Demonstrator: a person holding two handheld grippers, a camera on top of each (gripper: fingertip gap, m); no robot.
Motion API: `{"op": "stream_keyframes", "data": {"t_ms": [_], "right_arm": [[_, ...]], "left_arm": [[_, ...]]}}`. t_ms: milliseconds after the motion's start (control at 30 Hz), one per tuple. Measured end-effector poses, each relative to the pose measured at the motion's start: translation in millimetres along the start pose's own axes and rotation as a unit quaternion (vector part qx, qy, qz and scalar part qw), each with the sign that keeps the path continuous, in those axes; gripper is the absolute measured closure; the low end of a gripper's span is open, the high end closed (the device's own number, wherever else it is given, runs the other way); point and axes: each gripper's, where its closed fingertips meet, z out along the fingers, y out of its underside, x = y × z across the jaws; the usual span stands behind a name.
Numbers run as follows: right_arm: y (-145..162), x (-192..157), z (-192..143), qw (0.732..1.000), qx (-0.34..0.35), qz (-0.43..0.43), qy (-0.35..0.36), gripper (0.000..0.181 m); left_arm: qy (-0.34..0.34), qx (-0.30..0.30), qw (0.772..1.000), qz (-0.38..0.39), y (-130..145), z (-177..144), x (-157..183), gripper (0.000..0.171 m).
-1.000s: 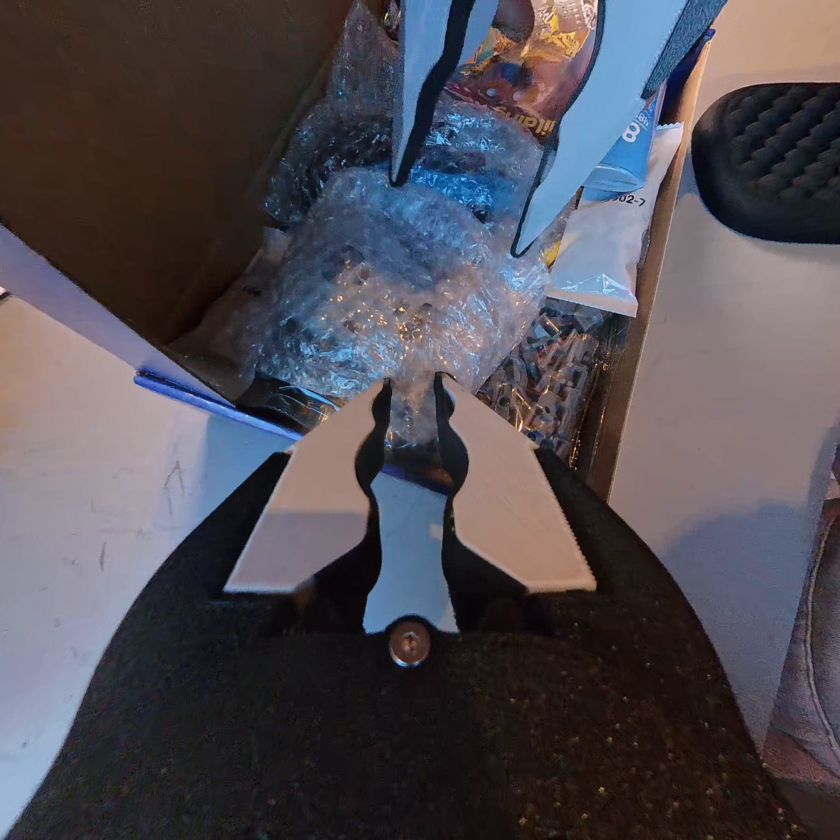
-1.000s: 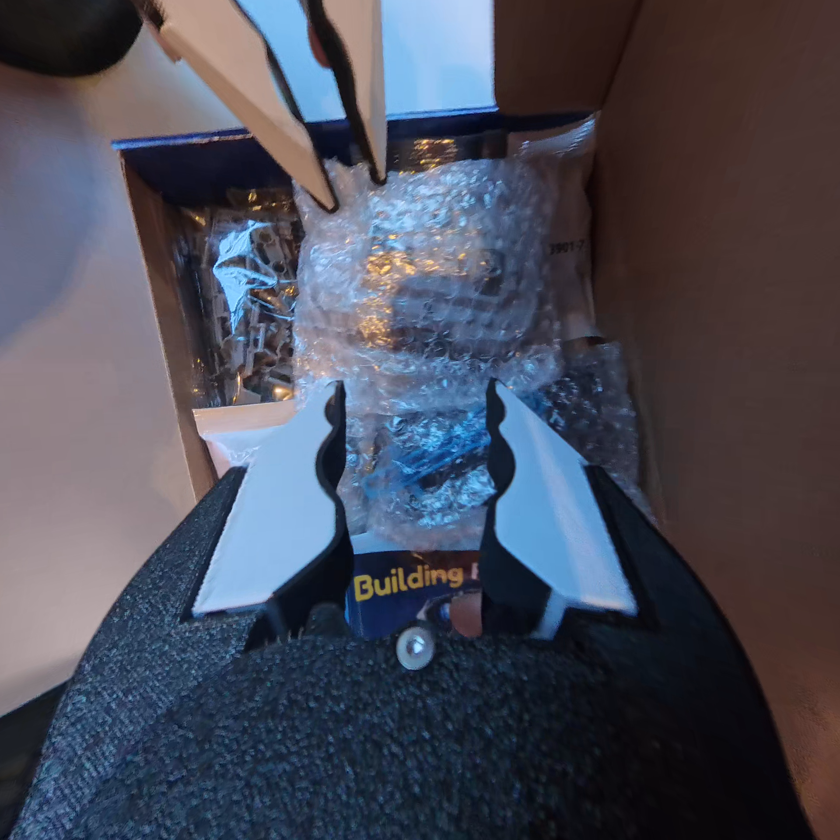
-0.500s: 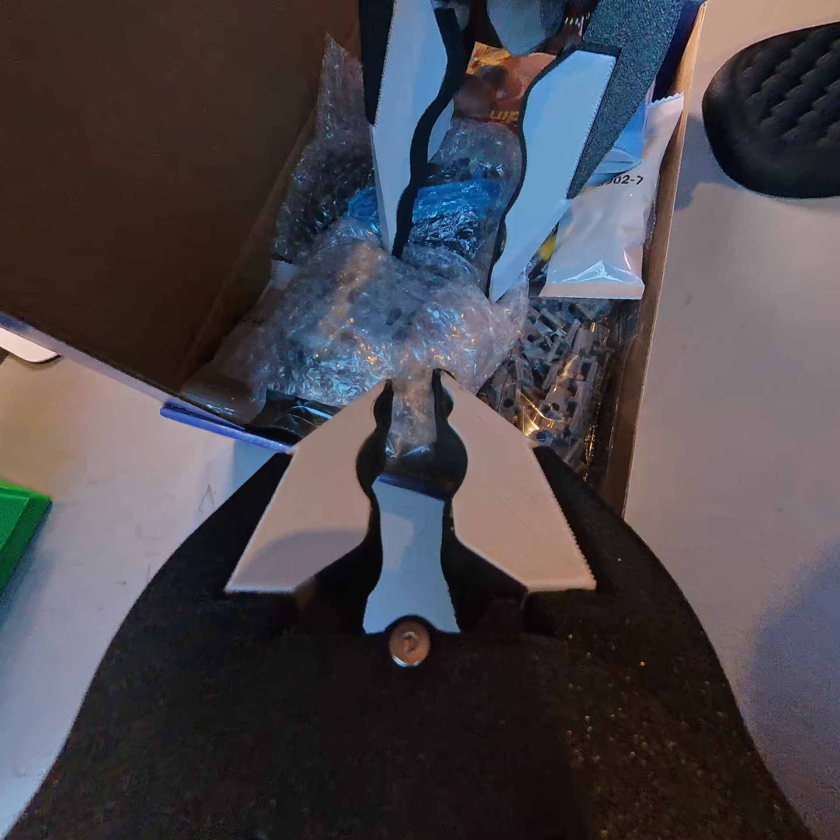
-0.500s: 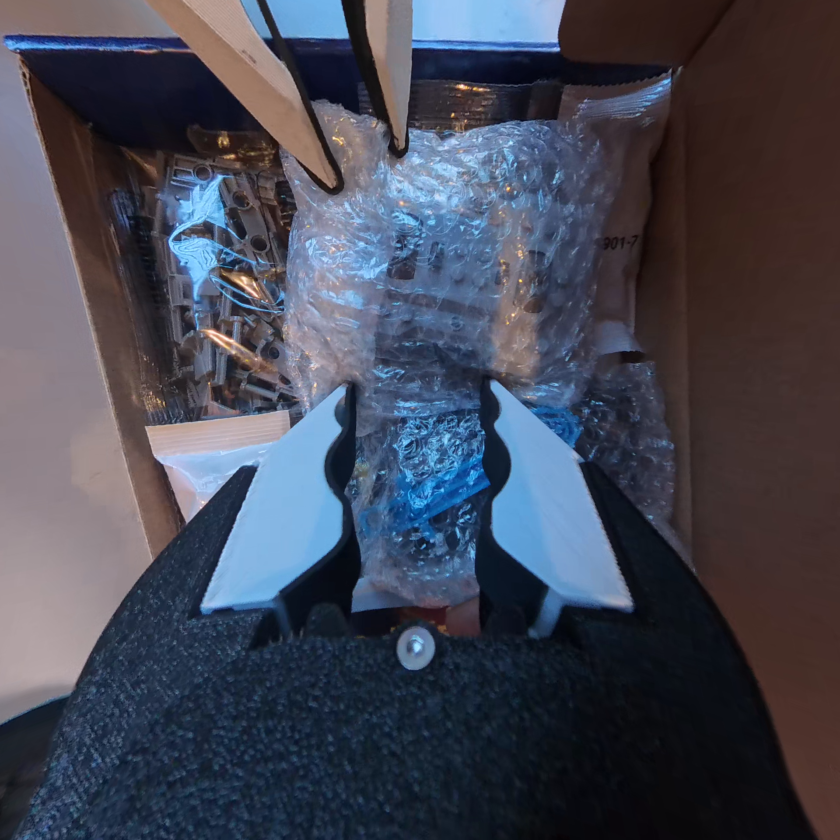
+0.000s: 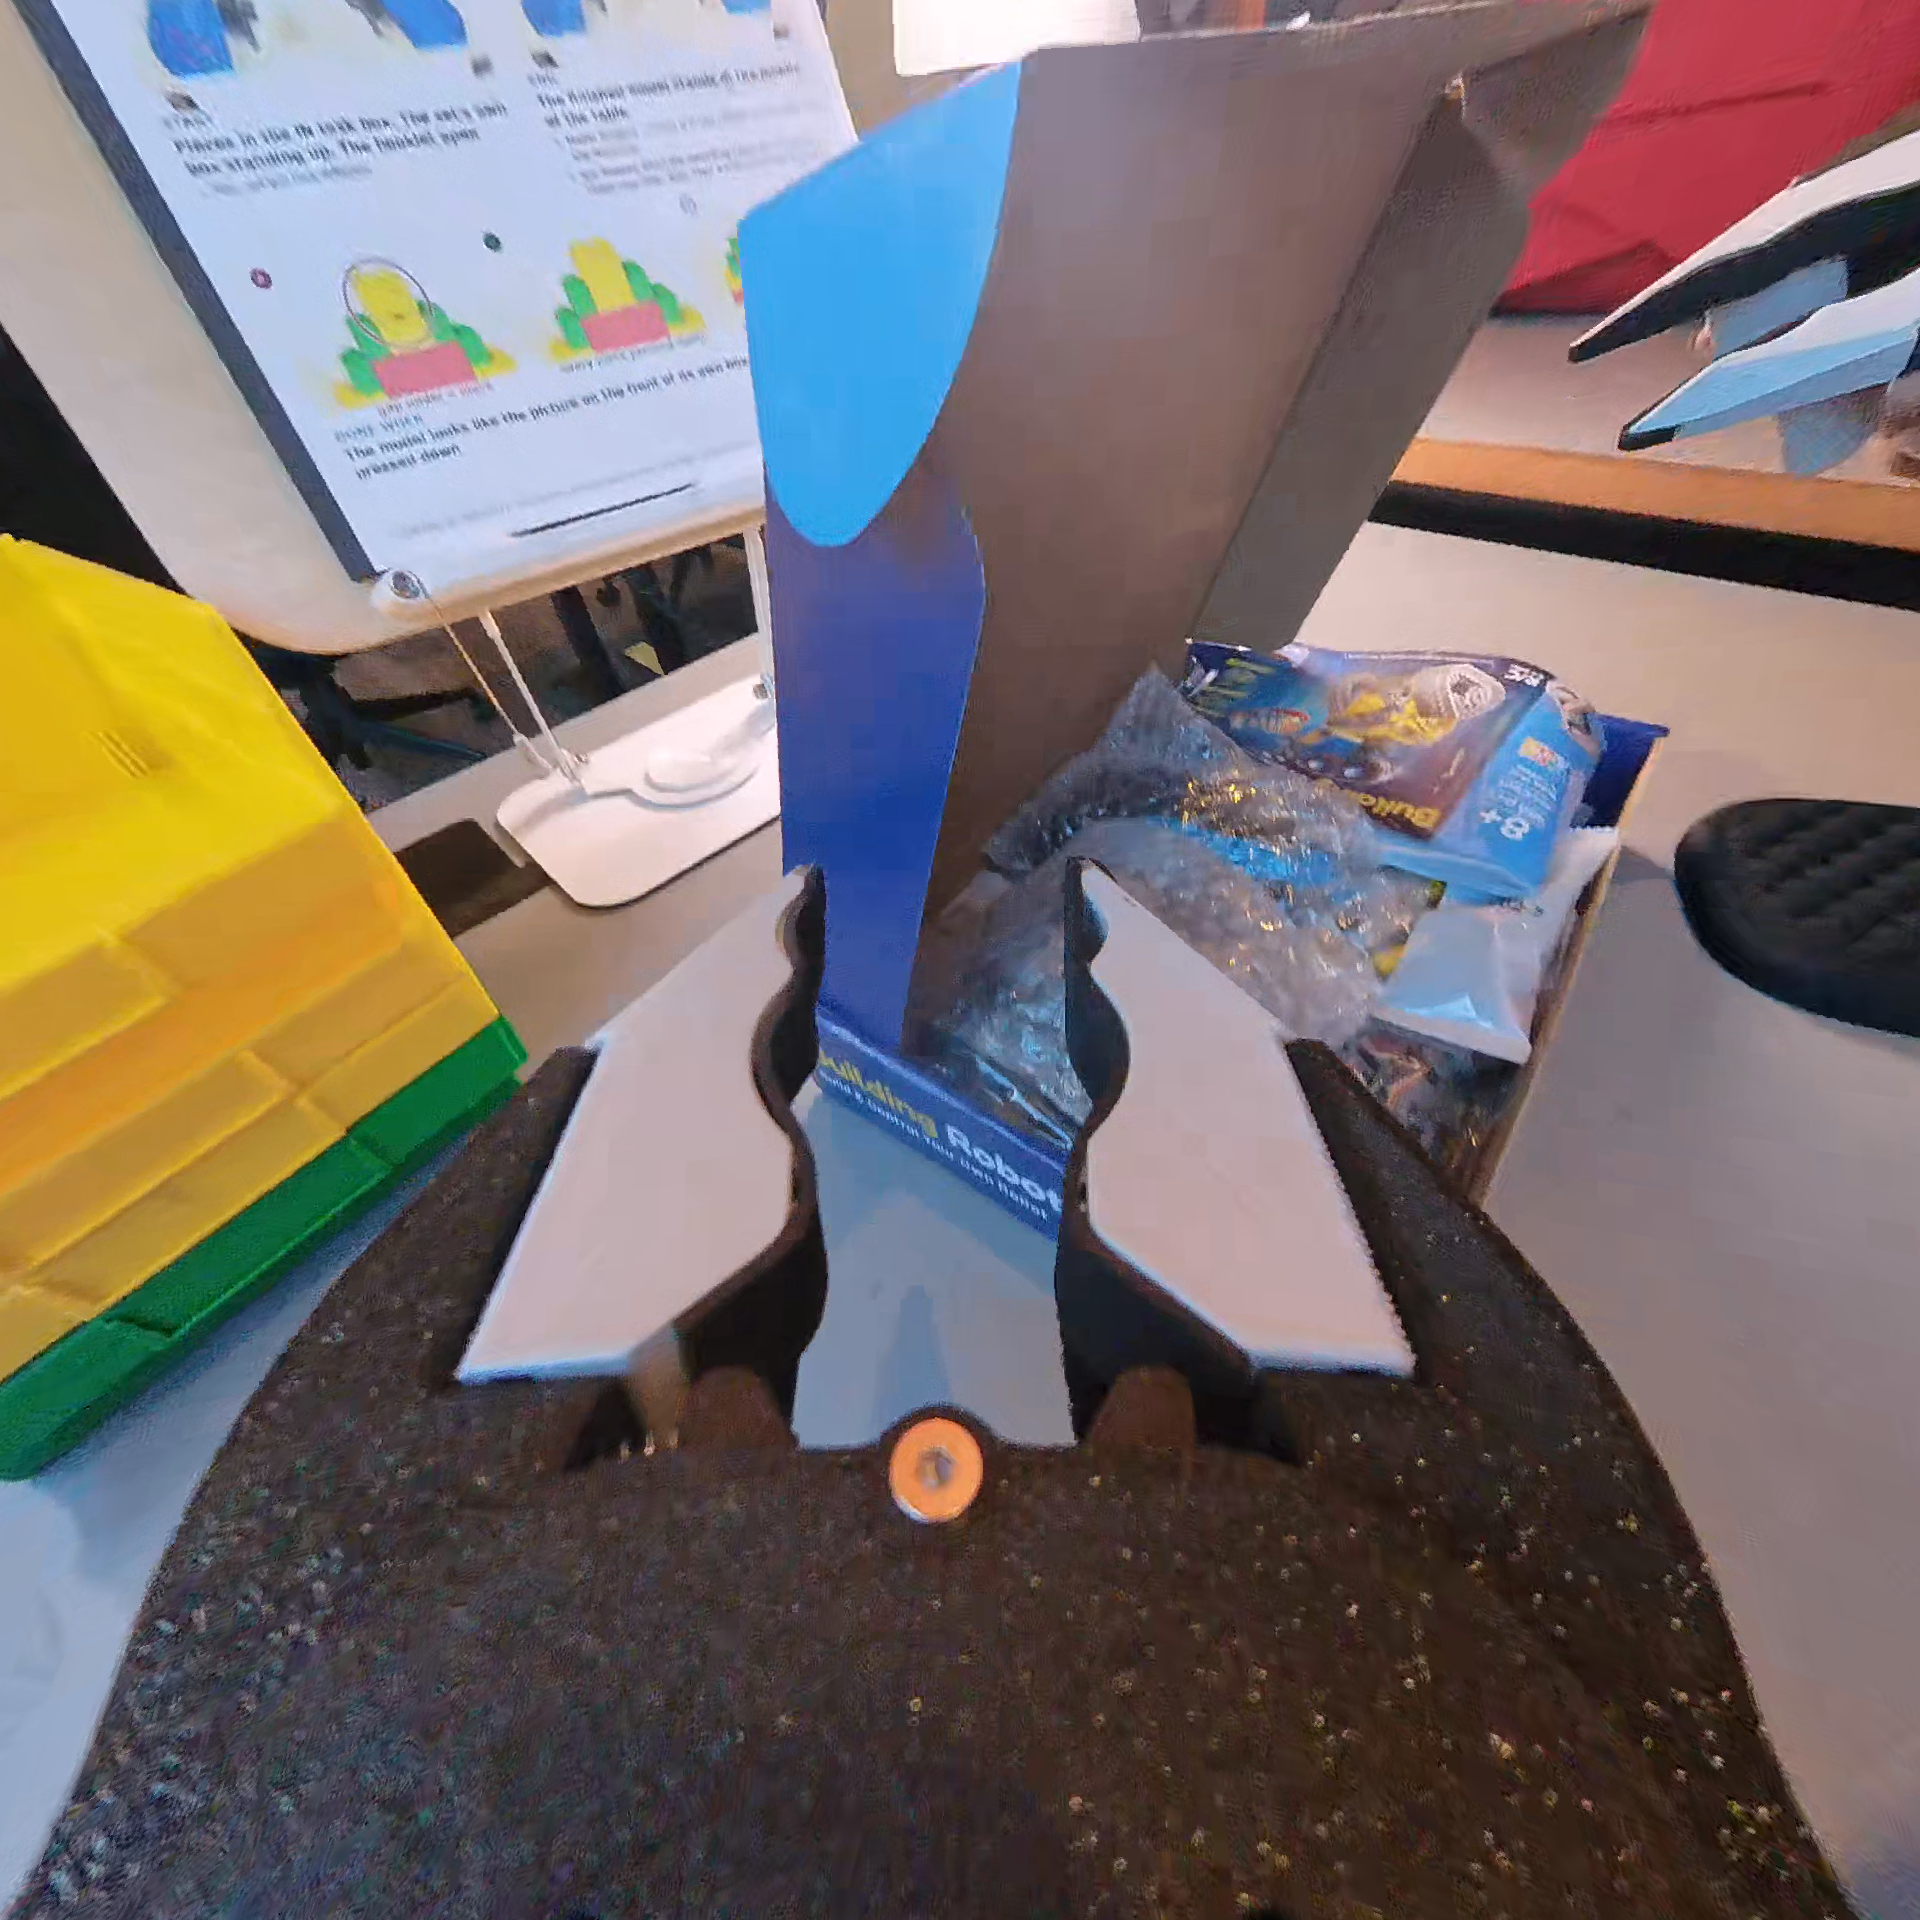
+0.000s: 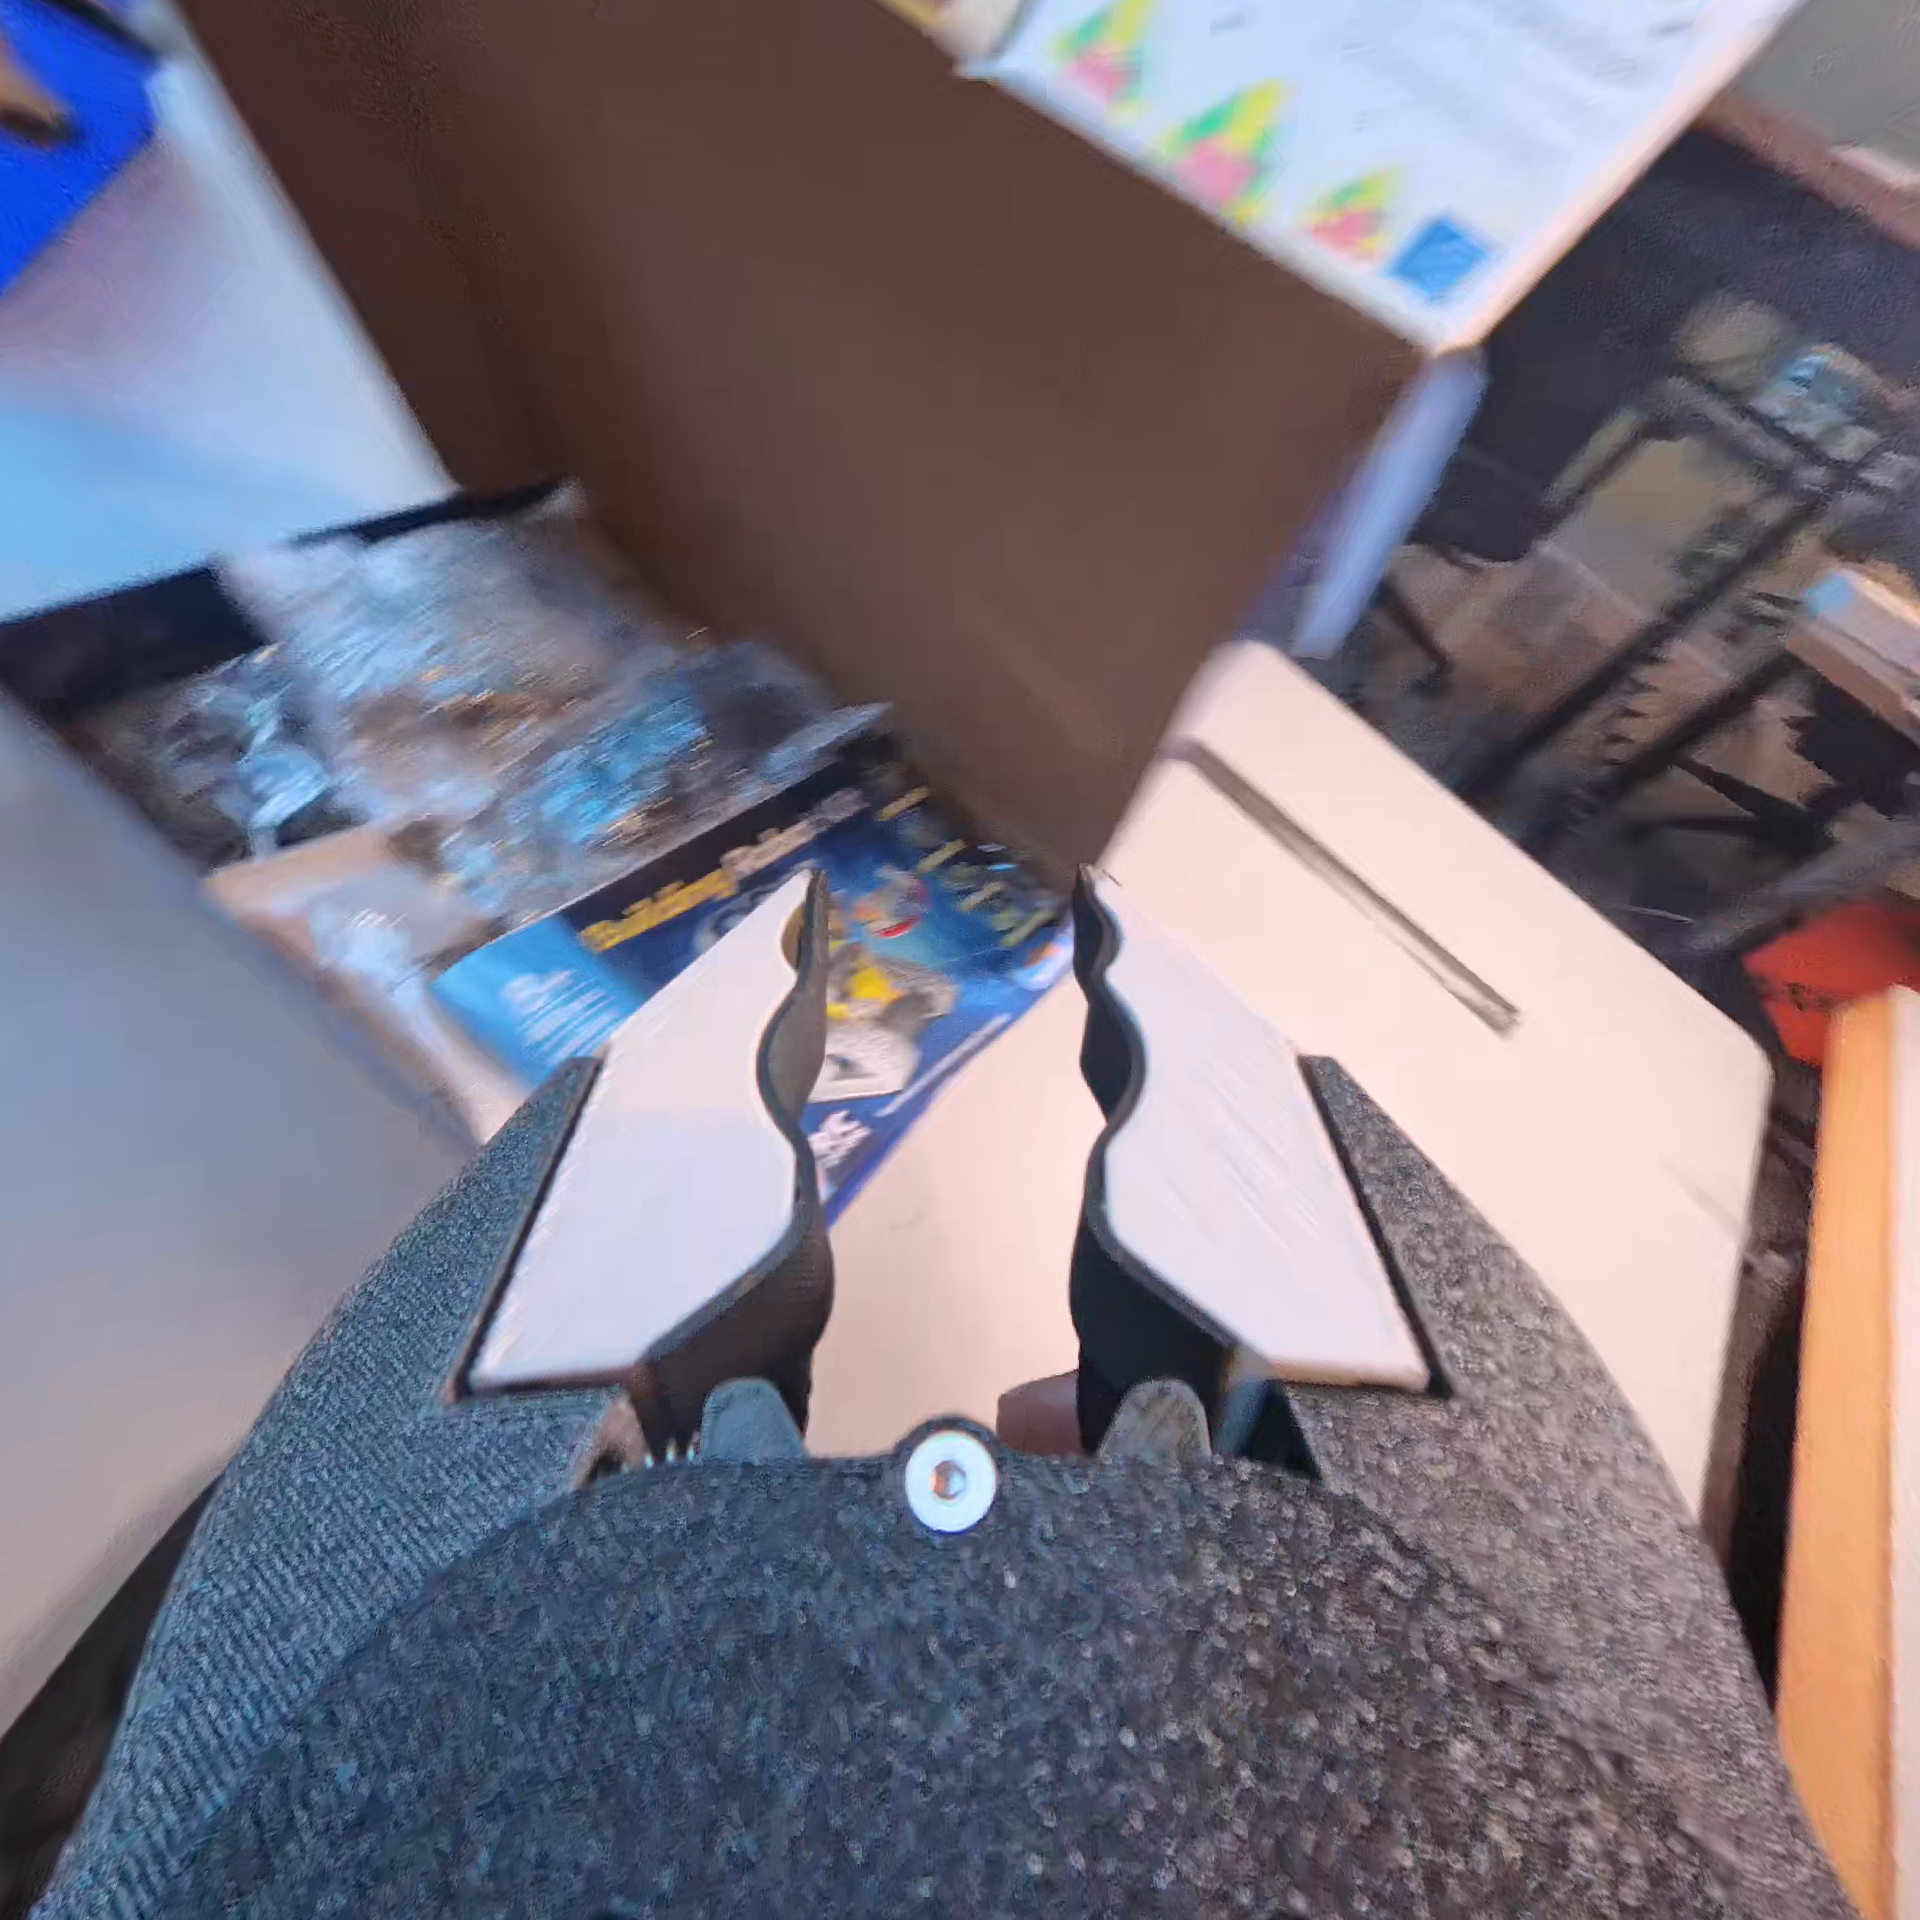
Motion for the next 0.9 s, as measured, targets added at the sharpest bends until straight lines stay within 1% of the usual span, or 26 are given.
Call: {"op": "stream_keyframes", "data": {"t_ms": [67,100,167,200,233,267,300,333,400,433,467,500,533,567,600,667,700,767,833,900], "right_arm": [[-8,32,0,0.998,0.036,0.028,0.047,0.134],[-10,41,5,0.997,0.042,0.033,0.056,0.133],[-12,45,25,0.997,0.035,0.049,0.041,0.127],[-14,47,35,0.997,0.035,0.054,0.038,0.128],[-14,50,44,0.997,0.031,0.052,0.043,0.133],[-12,53,50,0.997,0.024,0.044,0.052,0.145],[-8,55,55,0.998,0.014,0.033,0.056,0.164],[-6,53,57,0.998,0.011,0.027,0.055,0.171],[2,52,56,0.998,0.008,0.024,0.065,0.173],[11,48,53,0.997,-0.004,0.04,0.062,0.16],[24,39,50,0.996,-0.027,0.068,0.043,0.138],[39,23,48,0.994,-0.051,0.1,0.003,0.125],[53,3,47,0.988,-0.075,0.127,-0.047,0.122],[67,-14,48,0.98,-0.101,0.147,-0.085,0.113],[81,-27,51,0.972,-0.122,0.166,-0.113,0.104],[103,-46,57,0.952,-0.167,0.202,-0.16,0.094],[109,-49,60,0.95,-0.175,0.203,-0.161,0.094],[113,-47,64,0.96,-0.186,0.166,-0.13,0.096],[108,-43,57,0.969,-0.182,0.125,-0.106,0.101],[91,-40,45,0.983,-0.145,0.054,-0.098,0.103]], "left_arm": [[-0.014,0.0,1.0,0.018,-9,16,2,0.127],[-0.03,0.0,0.999,0.032,-13,24,1,0.127],[-0.064,-0.001,0.997,0.045,-18,36,-2,0.129],[-0.085,0.001,0.995,0.048,-20,38,-5,0.135],[-0.107,0.001,0.993,0.052,-20,39,-9,0.145],[-0.119,0.0,0.991,0.054,-19,39,-11,0.151],[-0.124,-0.001,0.991,0.05,-18,39,-11,0.153],[-0.126,0.0,0.991,0.048,-17,37,-10,0.155],[-0.128,0.005,0.991,0.048,-14,32,-11,0.159],[-0.121,0.006,0.992,0.044,-13,31,-10,0.159],[-0.113,0.008,0.993,0.042,-12,30,-9,0.159],[-0.11,0.009,0.993,0.043,-12,30,-9,0.159],[-0.109,0.01,0.993,0.048,-13,30,-8,0.159],[-0.108,0.01,0.993,0.05,-14,31,-8,0.159],[-0.105,0.01,0.993,0.05,-15,33,-8,0.159],[-0.1,0.011,0.994,0.046,-16,34,-8,0.158],[-0.096,0.009,0.994,0.045,-16,35,-8,0.157],[-0.094,0.008,0.995,0.042,-17,34,-9,0.157],[-0.09,0.018,0.995,0.039,-19,29,-9,0.159],[-0.079,0.032,0.996,0.024,-23,21,-8,0.151]]}}
